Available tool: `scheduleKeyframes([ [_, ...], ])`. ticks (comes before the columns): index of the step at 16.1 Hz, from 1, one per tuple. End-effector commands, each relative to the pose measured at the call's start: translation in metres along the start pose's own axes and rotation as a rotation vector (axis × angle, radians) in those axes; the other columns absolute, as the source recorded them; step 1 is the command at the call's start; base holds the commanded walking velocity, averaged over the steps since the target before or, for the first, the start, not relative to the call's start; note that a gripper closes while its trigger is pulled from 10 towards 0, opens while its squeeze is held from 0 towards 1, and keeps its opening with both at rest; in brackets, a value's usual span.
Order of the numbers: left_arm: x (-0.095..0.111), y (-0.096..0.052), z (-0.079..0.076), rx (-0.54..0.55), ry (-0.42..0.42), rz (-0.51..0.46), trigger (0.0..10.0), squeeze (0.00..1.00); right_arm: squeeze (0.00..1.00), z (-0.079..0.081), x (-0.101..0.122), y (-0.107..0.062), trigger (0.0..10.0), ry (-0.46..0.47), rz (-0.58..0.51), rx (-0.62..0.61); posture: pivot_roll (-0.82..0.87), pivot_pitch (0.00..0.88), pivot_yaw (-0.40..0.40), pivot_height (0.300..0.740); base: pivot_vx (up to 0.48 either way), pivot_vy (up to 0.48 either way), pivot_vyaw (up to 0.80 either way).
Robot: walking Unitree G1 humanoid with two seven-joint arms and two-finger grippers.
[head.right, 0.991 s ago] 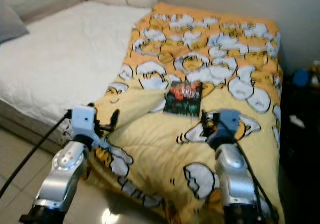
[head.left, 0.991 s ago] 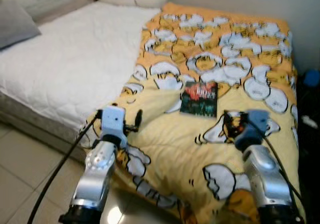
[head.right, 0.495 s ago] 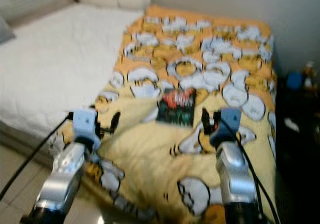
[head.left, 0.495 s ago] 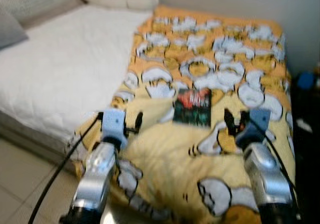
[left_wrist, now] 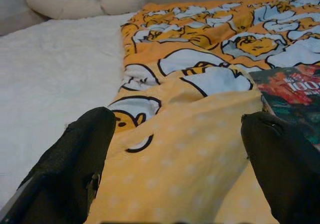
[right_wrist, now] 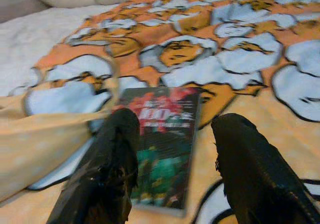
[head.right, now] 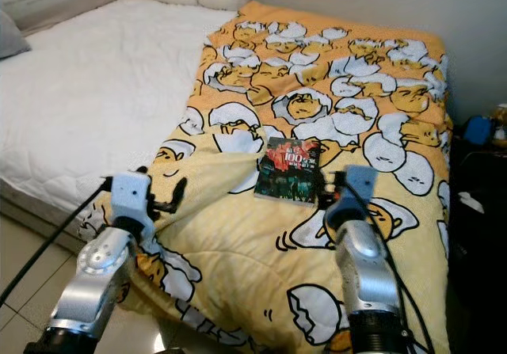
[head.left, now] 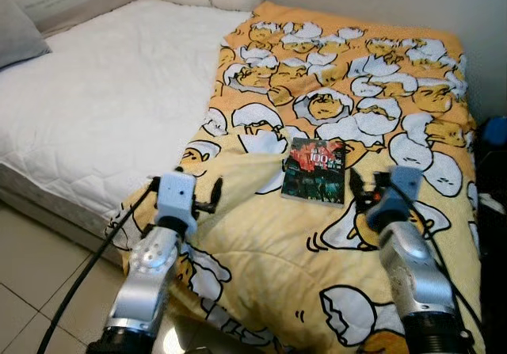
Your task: Clean up the room
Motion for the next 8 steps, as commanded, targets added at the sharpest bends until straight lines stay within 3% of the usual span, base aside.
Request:
scheduleKeyframes([
  [1, 0.001, -0.002, 0.0, -0.019, 0.012, -0.006, 10.0, 0.75, 0.0, -0.001, 0.006, 0.007, 10.0, -0.023, 0.008, 0.007, 0.0, 0.0, 0.007, 0.74, 0.0, 0.0, 0.0],
  [8, 0.005, -0.001, 0.002, -0.088, 0.055, -0.012, 10.0, 0.75, 0.0, -0.023, 0.008, 0.032, 10.0, -0.019, 0.067, -0.075, 0.02, 0.0, 0.013, 0.74, 0.0, 0.0, 0.0],
])
Point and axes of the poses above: a point about 5 cm out from each wrist's last joint towards the gripper, its own y axis pointing out of the wrist towards the gripper, its own x axis along the axis of the wrist's last joint, z = x × y, the point moved 1 cm from there along y, pointing out of the wrist towards the gripper, and after that the axes turned 1 degree about y, right-handed, at the moved point
